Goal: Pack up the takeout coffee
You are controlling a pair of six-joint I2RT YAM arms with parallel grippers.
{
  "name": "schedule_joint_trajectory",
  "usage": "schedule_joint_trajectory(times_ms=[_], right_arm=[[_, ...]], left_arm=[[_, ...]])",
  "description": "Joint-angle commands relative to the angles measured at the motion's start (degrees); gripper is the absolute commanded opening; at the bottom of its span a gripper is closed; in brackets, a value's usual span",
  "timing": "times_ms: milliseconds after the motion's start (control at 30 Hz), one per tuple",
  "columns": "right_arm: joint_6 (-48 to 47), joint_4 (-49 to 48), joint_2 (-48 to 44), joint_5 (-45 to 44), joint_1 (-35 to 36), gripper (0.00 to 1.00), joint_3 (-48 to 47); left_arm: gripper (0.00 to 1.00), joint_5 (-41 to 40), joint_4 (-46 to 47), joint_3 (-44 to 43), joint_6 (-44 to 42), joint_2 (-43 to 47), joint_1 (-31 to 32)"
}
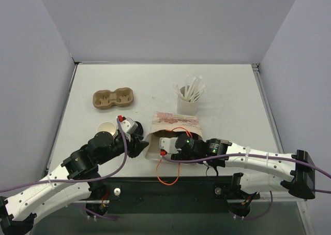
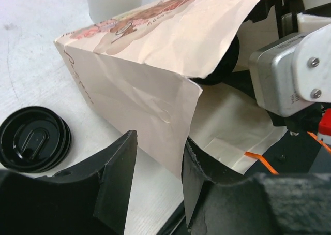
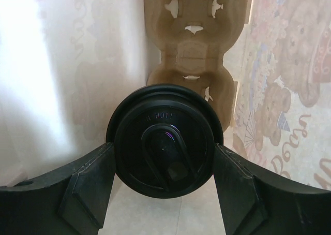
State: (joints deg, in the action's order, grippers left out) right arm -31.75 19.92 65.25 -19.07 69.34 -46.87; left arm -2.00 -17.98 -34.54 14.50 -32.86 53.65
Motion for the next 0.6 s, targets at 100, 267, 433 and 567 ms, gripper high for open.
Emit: schedule_joint_trajectory(times_ms=[100,267,433,567], right_arm=[[2.0,-4.2,0.0,-3.8,-0.3,0.46,2.3],[1.2,-8.5,-0.7,-4.7,-0.8,0.46,3.4],[-0.2,-12.1,-1.8,-5.2,-1.0,0.45,4.4],[0.2,-12.7,-2.6,-5.3,-1.6,0.45,5.9]], left_arm=[[0.49,0.2,-2.2,-1.6,6.1,1.9,0.1],[0.43,-0.5,-2.1,-2.0,5.2,0.3,0.1],[0.14,-0.5,-1.4,-2.8,4.5,-0.4,0.2],[0.06,-0.1,-1.3,-3.3,4.5,-0.8,0.1]])
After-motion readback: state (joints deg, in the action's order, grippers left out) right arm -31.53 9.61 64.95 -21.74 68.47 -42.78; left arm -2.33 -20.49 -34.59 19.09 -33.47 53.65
